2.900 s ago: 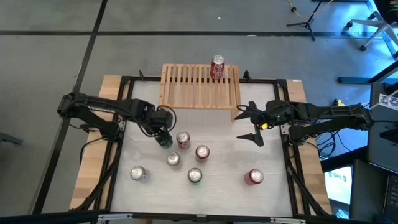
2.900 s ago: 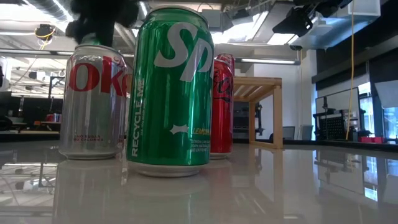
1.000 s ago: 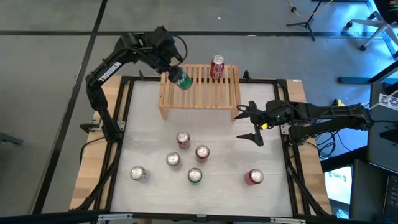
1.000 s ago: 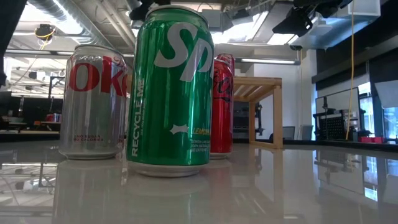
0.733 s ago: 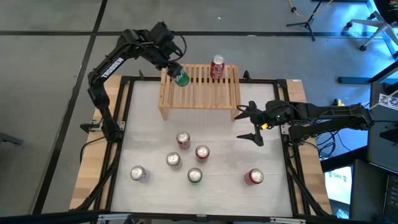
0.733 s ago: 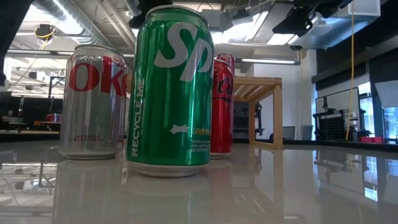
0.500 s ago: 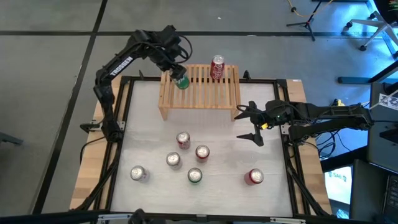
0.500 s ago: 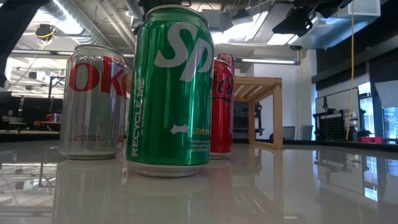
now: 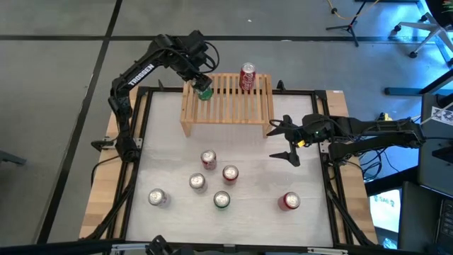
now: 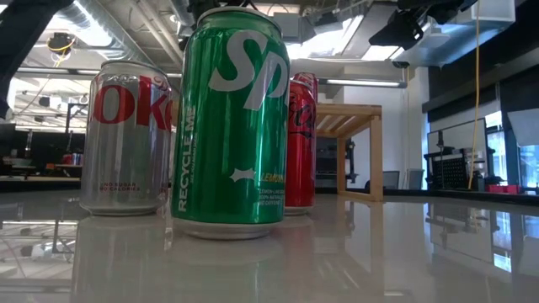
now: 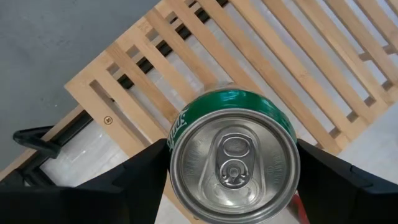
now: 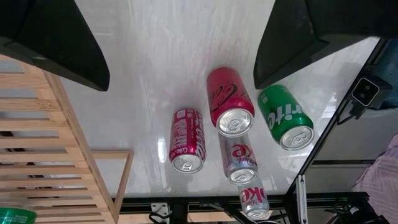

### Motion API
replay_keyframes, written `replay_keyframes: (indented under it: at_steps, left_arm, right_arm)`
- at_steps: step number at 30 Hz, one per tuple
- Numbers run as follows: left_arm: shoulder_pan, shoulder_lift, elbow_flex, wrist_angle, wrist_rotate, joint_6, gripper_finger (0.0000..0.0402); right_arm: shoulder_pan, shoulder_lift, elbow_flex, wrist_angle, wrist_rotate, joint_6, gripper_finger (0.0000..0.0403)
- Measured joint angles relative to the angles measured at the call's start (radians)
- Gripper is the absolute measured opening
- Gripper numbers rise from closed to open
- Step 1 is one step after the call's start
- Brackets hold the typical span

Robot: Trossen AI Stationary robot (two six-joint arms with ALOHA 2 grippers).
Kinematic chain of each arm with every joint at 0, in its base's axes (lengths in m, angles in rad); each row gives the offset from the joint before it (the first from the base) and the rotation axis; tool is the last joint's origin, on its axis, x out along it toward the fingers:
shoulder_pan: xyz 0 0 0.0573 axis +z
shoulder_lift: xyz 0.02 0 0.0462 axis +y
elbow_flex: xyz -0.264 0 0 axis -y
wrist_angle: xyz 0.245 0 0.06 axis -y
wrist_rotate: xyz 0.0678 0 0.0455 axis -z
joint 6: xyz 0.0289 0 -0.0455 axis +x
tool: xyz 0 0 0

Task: Place canned beverage on shelf
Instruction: Put the top green soda can on the shelf

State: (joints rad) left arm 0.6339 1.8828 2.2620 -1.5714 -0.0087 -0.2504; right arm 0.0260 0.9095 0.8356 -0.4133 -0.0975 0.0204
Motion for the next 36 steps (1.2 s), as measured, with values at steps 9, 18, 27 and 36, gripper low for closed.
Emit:
replay_keyframes:
  at_steps: [9,18,27,36]
  left_arm:
    - [-0.003,0.0,0.0,0.0,-0.008,0.001,0.0279]
    - [-0.029,0.0,0.0,0.0,-0.035,0.002,0.0279]
    - [-0.072,0.013,0.0,0.001,-0.034,0.025,0.0279]
    - [-0.106,0.013,0.0,0.0,-0.036,0.168,0.0279]
  right_arm:
    - [0.0,0.0,0.0,0.0,0.0,0.0,0.0392]
    - [0.0,0.0,0.0,0.0,0.0,0.0,0.0392]
    - [0.0,0.0,0.0,0.0,0.0,0.0,0.0392]
    - [0.0,0.0,0.0,0.0,0.0,0.0,0.0392]
